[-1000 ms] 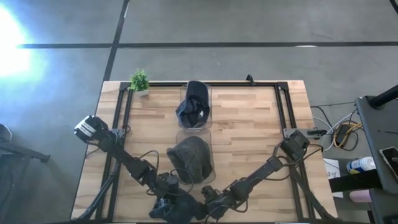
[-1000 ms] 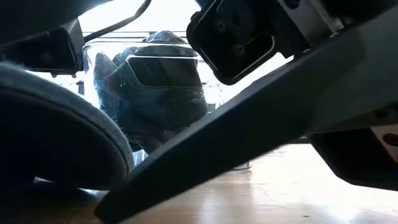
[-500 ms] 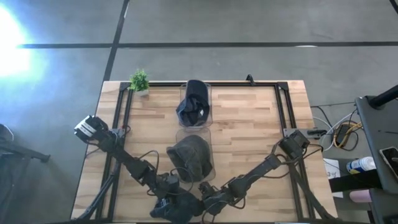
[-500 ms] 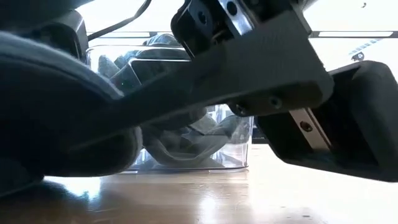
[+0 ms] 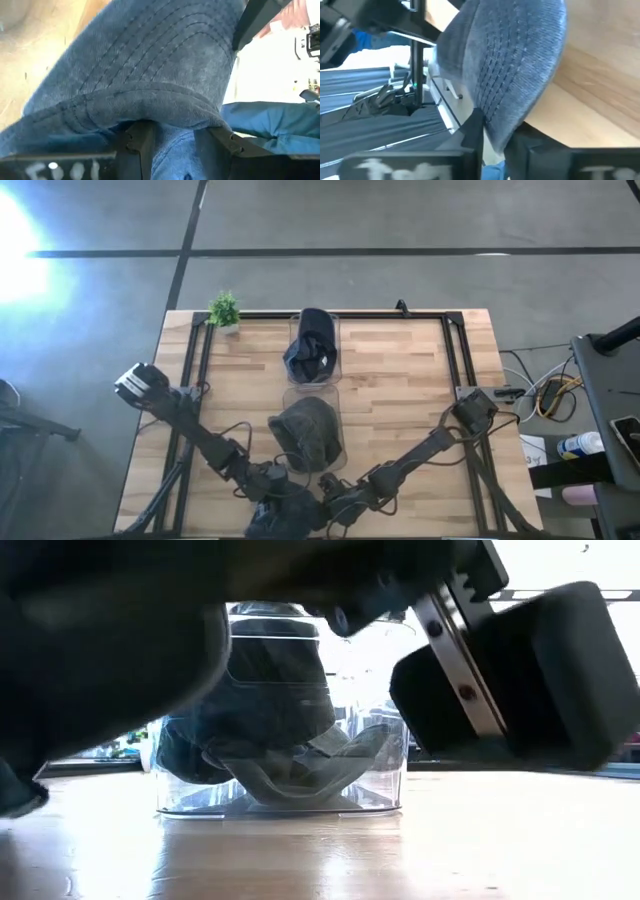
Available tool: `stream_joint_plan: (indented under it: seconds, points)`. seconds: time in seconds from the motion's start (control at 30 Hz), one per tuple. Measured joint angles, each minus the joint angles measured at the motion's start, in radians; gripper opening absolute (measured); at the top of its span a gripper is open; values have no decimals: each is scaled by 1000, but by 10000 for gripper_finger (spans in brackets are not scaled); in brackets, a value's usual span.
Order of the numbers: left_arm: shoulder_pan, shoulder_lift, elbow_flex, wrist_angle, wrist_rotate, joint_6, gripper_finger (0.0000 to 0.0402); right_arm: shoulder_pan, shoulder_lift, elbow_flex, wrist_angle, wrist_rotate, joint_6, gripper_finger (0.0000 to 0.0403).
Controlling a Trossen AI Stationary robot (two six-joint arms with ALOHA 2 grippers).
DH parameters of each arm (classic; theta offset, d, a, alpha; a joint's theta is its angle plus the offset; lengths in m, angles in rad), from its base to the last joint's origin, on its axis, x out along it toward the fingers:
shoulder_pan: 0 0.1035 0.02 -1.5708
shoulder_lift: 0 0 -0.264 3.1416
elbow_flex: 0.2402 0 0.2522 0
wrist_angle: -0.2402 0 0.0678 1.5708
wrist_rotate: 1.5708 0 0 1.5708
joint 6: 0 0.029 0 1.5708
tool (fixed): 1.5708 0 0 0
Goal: Pick & Place hat
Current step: Put the blue cap into the top transparent bin
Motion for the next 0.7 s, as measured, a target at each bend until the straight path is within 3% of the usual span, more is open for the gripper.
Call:
stream_joint_plan:
  seconds: [0.13,0.33,0.57,0.7]
  points:
    - [-19,-46,18,-92,4,-10,128,3,-18,1,-1,0,-44,25]
    - [-44,-197,50,-253,-14,-27,128,6,-55,0,-18,0,-162,18]
    - [-62,-394,85,-417,-245,-44,128,0,-101,-3,-68,56,-282,17]
    - [-65,-466,86,-505,-317,-75,128,-3,-111,-4,-66,69,-346,17]
